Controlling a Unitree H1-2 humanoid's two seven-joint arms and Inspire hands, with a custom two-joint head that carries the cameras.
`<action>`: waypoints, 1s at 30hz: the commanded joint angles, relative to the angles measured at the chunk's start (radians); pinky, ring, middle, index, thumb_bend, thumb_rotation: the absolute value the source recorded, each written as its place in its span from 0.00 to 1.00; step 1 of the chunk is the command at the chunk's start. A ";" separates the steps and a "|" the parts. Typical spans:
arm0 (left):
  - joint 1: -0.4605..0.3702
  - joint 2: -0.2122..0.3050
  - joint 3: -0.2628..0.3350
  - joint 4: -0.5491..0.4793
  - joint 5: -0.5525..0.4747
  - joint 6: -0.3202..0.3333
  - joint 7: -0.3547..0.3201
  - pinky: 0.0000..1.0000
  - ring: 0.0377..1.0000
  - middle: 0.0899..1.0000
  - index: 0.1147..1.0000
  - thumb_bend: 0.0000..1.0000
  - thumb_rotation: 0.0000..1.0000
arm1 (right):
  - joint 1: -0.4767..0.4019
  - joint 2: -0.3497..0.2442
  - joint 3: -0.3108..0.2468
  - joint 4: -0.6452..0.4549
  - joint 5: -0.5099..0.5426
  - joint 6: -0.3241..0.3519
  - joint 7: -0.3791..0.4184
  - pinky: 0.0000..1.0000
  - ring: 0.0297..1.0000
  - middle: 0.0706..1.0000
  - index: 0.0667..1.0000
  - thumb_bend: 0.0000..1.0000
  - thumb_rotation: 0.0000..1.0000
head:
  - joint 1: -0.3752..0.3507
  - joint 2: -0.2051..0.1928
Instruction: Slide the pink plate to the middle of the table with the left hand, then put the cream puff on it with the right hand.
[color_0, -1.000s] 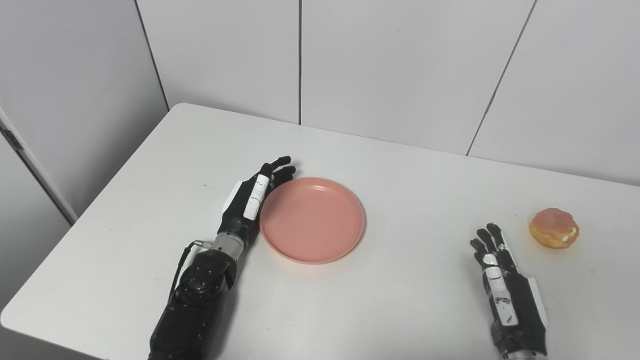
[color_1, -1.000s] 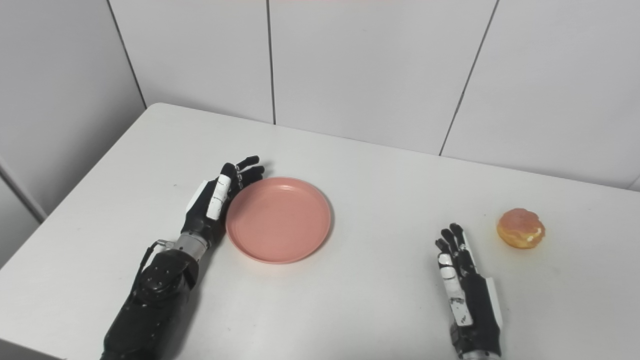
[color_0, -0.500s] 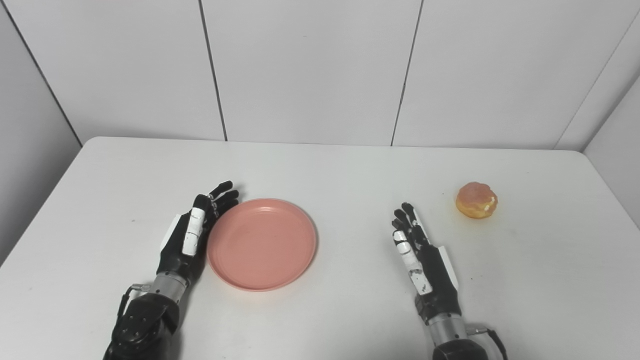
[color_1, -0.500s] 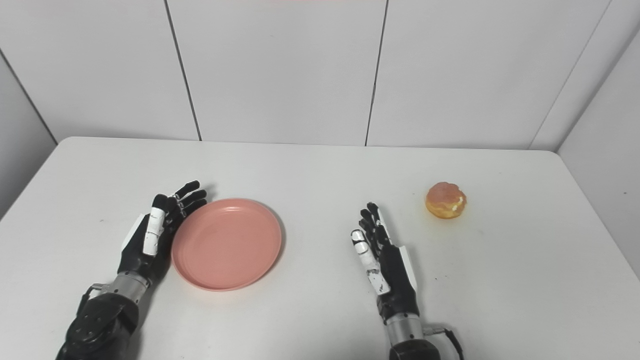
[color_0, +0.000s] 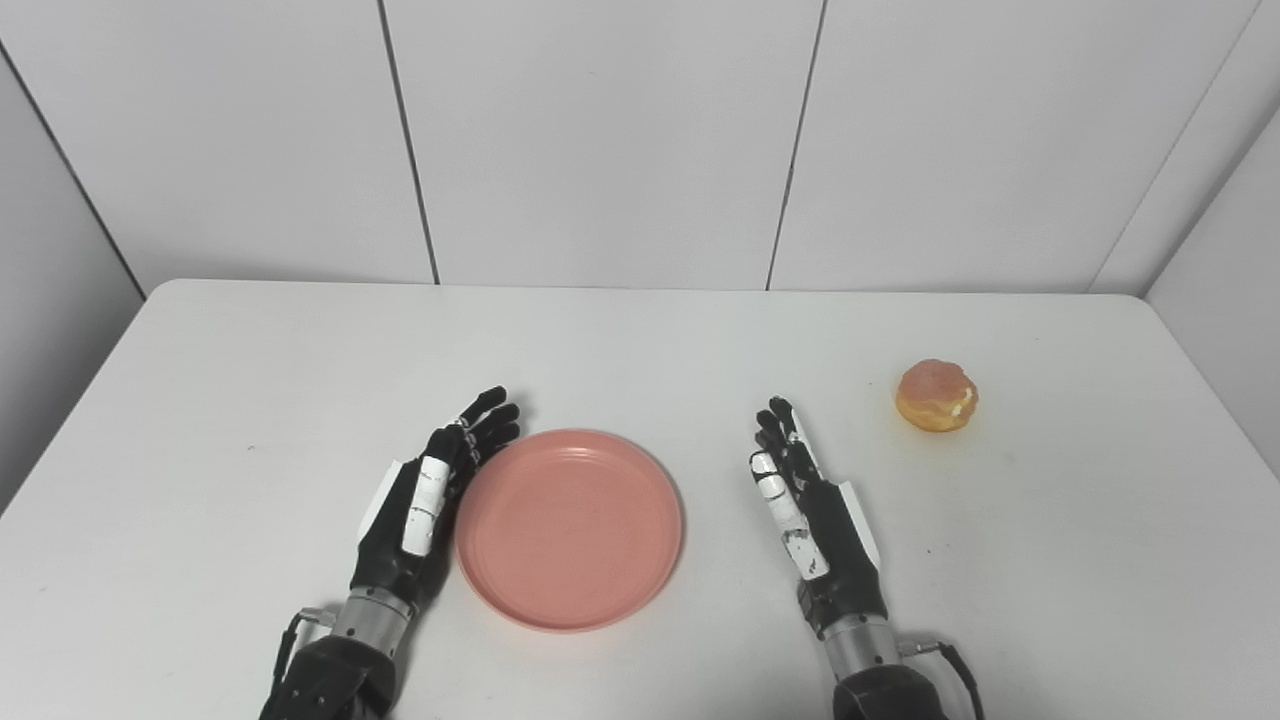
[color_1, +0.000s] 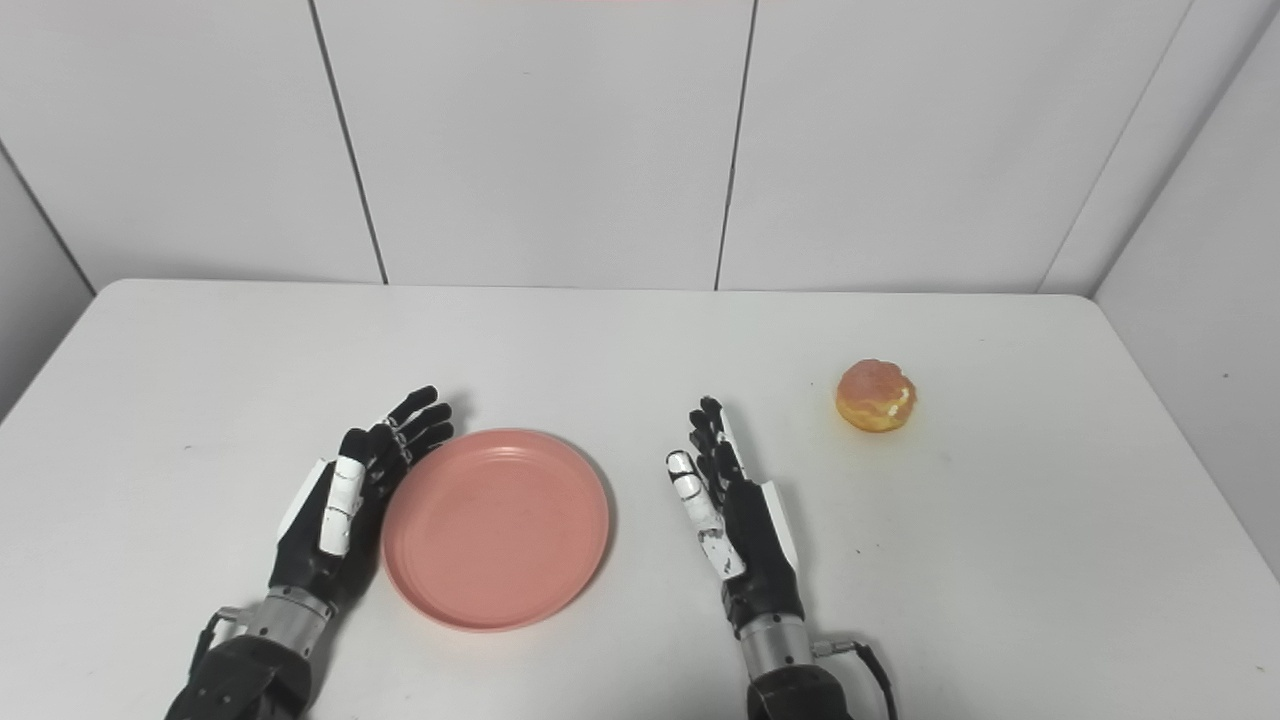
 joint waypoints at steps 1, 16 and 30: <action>0.047 -0.020 -0.015 -0.001 0.000 0.006 -0.010 0.91 0.90 0.88 0.86 0.79 1.00 | -0.029 -0.003 -0.005 -0.023 0.006 -0.015 0.000 1.00 0.98 0.96 0.99 0.65 0.86 | 0.015 -0.005; 0.105 -0.122 -0.091 -0.149 0.059 0.134 0.041 1.00 0.96 0.93 0.92 0.76 1.00 | -0.016 -0.051 -0.061 -0.050 0.064 0.000 0.008 1.00 0.94 0.95 0.95 0.63 0.80 | 0.151 0.002; 0.079 -0.144 -0.075 -0.068 0.127 0.046 0.078 1.00 1.00 0.99 0.97 0.74 1.00 | -0.045 -0.093 -0.076 -0.031 0.074 -0.040 0.014 1.00 0.94 0.94 0.98 0.64 0.81 | 0.160 0.008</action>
